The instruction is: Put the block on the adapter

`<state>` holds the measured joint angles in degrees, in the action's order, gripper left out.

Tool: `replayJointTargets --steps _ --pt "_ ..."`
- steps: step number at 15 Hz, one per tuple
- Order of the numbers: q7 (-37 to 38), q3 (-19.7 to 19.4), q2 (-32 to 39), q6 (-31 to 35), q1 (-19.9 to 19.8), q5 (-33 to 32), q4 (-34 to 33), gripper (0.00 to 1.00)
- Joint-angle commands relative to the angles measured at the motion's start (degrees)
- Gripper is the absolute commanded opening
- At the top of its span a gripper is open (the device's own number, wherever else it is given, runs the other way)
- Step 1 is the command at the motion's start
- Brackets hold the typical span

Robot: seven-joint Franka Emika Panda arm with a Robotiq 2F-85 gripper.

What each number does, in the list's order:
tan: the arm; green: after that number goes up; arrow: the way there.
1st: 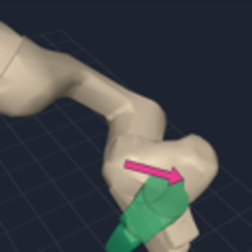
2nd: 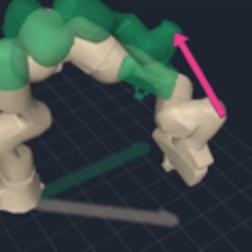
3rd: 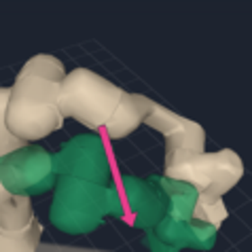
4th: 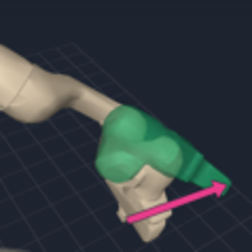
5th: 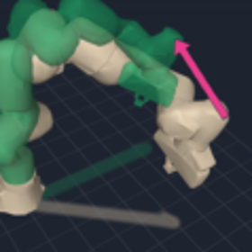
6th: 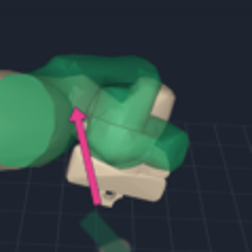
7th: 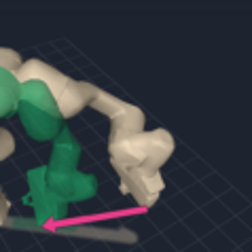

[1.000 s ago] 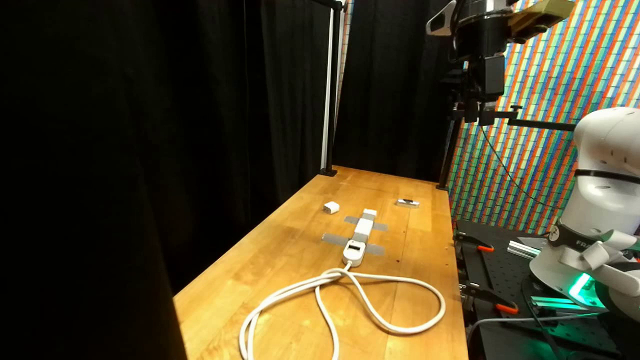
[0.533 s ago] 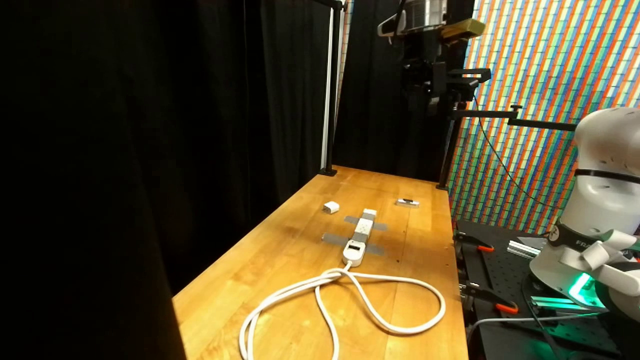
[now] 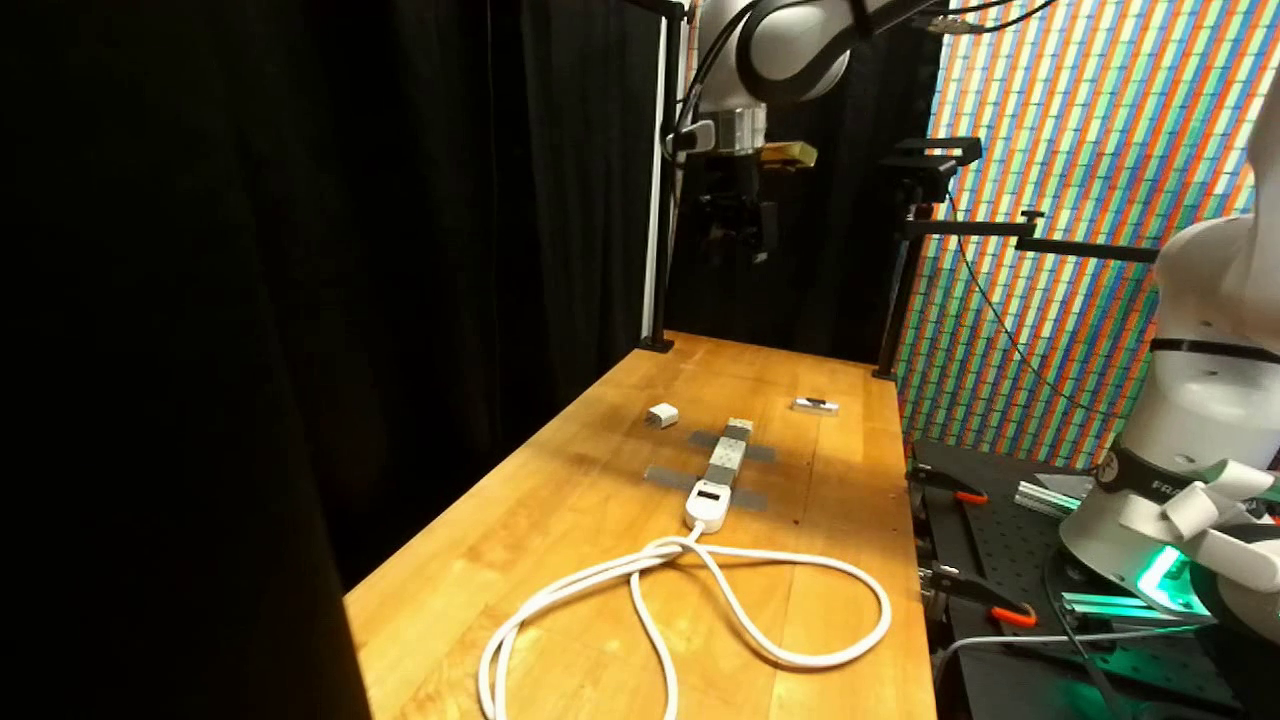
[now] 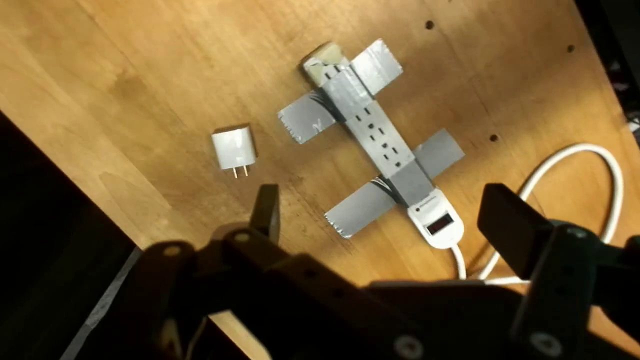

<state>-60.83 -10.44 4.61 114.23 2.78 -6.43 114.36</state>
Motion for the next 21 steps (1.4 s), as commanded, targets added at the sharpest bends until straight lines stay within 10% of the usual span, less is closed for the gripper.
replayJointTargets --steps 1,11,21 --pt "-14.8 3.3 13.5 4.2 -5.9 2.5 -10.6 1.0" --pt "-42.9 12.2 35.2 5.5 -14.6 1.8 -27.0 1.0" --pt "-6.7 7.7 38.1 -5.2 -8.8 -1.4 -30.4 1.0"
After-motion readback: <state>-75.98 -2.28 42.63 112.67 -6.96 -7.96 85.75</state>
